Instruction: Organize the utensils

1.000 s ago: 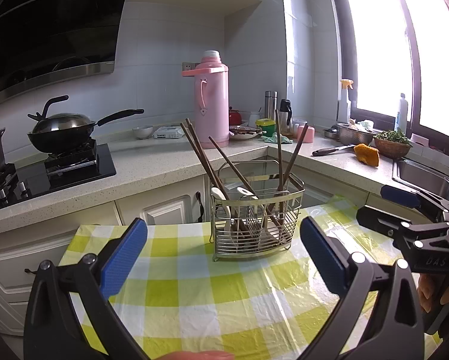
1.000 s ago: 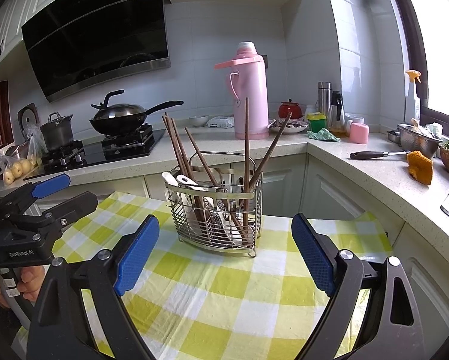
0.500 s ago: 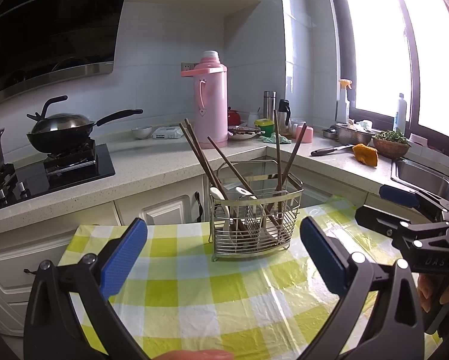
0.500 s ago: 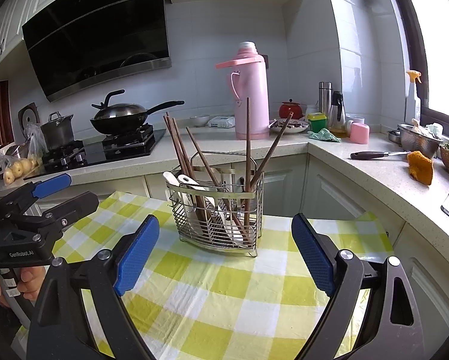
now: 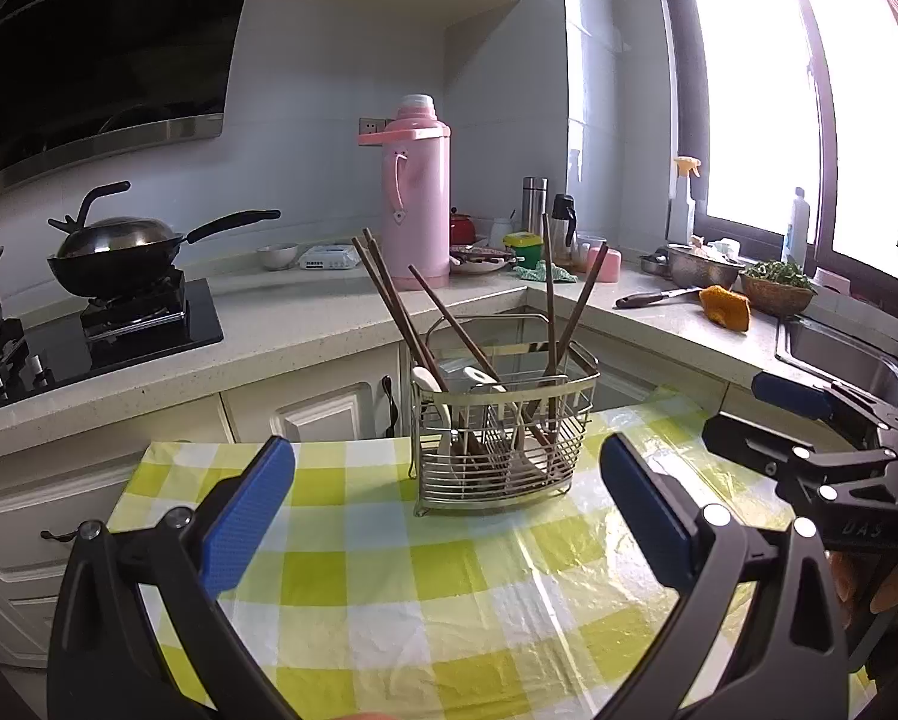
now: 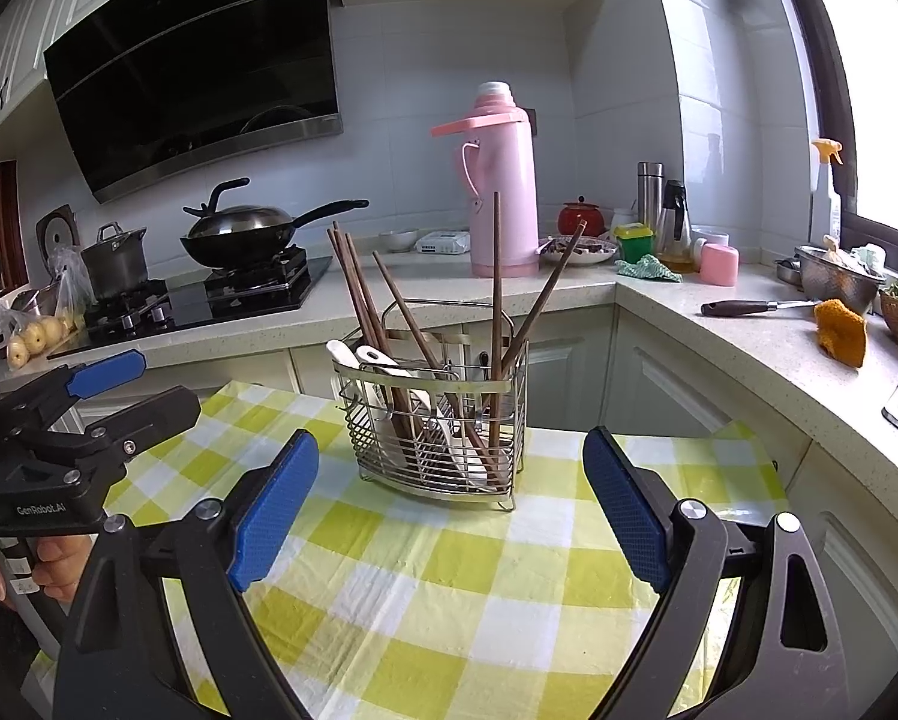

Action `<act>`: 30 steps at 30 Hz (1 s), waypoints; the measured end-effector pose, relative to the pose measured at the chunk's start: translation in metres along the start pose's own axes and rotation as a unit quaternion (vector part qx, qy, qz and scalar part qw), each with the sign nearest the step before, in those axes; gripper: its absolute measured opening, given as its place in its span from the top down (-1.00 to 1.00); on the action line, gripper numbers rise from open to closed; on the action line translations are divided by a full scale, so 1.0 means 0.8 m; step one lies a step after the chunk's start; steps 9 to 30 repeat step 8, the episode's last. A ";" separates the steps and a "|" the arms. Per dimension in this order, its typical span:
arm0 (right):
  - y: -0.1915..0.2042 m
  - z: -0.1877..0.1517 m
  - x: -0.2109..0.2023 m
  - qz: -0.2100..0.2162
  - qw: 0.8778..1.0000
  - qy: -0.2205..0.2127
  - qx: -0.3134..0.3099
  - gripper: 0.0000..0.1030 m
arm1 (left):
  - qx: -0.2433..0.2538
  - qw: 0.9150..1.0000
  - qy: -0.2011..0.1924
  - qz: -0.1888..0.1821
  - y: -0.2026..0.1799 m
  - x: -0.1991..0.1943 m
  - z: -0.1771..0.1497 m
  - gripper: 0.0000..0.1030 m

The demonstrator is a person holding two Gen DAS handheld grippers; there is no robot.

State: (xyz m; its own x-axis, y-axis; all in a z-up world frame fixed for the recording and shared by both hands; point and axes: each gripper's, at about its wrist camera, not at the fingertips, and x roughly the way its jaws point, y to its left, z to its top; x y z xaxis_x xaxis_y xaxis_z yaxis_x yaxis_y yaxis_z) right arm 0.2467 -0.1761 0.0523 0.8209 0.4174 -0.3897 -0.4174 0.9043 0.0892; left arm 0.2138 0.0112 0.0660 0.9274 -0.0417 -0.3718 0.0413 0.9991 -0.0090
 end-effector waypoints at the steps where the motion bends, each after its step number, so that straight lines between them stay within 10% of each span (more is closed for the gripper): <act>1: 0.000 0.000 -0.001 0.000 1.000 -0.001 0.000 -0.65 | -0.005 1.000 -0.003 0.002 0.002 0.000 0.001 -0.92; 30: -0.001 -0.001 -0.003 -0.002 1.000 0.000 0.001 -0.65 | -0.005 1.000 -0.005 0.008 0.003 -0.003 0.001 -0.92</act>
